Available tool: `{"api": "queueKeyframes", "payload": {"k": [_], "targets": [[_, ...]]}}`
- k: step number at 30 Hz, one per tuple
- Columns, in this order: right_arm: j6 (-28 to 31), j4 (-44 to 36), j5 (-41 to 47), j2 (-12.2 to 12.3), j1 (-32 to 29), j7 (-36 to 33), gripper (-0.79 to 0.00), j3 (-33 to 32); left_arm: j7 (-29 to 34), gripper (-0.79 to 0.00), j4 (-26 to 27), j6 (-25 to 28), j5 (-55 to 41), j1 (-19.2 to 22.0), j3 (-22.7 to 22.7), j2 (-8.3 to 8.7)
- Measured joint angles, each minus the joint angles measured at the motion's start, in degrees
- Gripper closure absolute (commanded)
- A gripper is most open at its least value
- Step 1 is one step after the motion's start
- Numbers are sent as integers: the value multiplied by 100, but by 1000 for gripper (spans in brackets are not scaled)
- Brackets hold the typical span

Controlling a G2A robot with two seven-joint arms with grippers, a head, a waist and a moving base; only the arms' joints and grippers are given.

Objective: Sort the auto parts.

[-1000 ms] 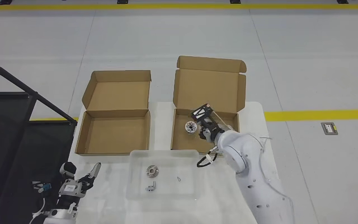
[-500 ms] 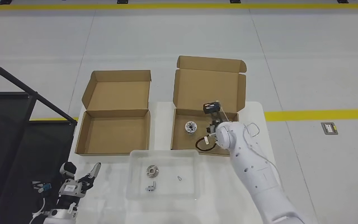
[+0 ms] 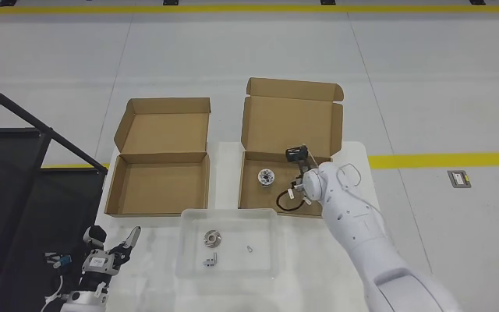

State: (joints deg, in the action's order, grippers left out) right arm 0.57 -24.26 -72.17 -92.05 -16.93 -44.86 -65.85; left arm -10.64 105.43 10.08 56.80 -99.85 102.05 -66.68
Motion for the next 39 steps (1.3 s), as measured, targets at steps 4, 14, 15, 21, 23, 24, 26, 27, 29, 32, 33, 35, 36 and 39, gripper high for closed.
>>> {"api": "queueKeyframes", "payload": {"k": [4, 14, 15, 21, 23, 24, 26, 27, 29, 32, 33, 35, 36, 39], "targets": [[72, 283, 109, 0, 116, 123, -126, -31, 0, -785, 0, 0, 0, 0, 0, 0], [72, 536, 172, -9, 242, 229, -188, -2, 0, -785, 0, 0, 0, 0, 0, 0], [78, 539, 177, -5, 248, 236, -191, -4, 0, -785, 0, 0, 0, 0, 0, 0], [129, 362, 209, 23, 210, 310, -209, -13, 0, -785, 0, 0, 0, 0, 0, 0], [241, 186, 252, 40, 150, 325, -206, -28, 0, -785, 0, 0, 0, 0, 0, 0], [301, 59, 248, 53, 102, 311, -206, -28, 0, -785, 0, 0, 0, 0, 0, 0], [379, -183, 251, 75, 3, 286, -212, -34, 0, -785, 0, 0, 0, 0, 0, 0], [421, -325, 247, 88, -61, 264, -212, -37, 0, -785, 0, 0, 0, 0, 0, 0], [505, -723, 212, 131, -247, 180, -225, -52, 0, -785, 0, 0, 0, 0, 0, 0], [650, -1499, 152, 227, -639, 10, -225, -136, 0, -785, 0, 0, 0, 0, 0, 0], [720, -1791, 151, 265, -791, -48, -225, -188, 0, -785, 0, 0, 0, 0, 0, 0], [897, -2575, 159, 368, -1217, -216, -225, -359, 0, -785, 0, 0, 0, 0, 0, 0], [983, -2953, 179, 414, -1428, -304, -231, -447, 0, -785, 0, 0, 0, 0, 0, 0], [1408, -4331, 306, 555, -2202, -661, -256, -727, 0, -785, 0, 0, 0, 0, 0, 0]]}}
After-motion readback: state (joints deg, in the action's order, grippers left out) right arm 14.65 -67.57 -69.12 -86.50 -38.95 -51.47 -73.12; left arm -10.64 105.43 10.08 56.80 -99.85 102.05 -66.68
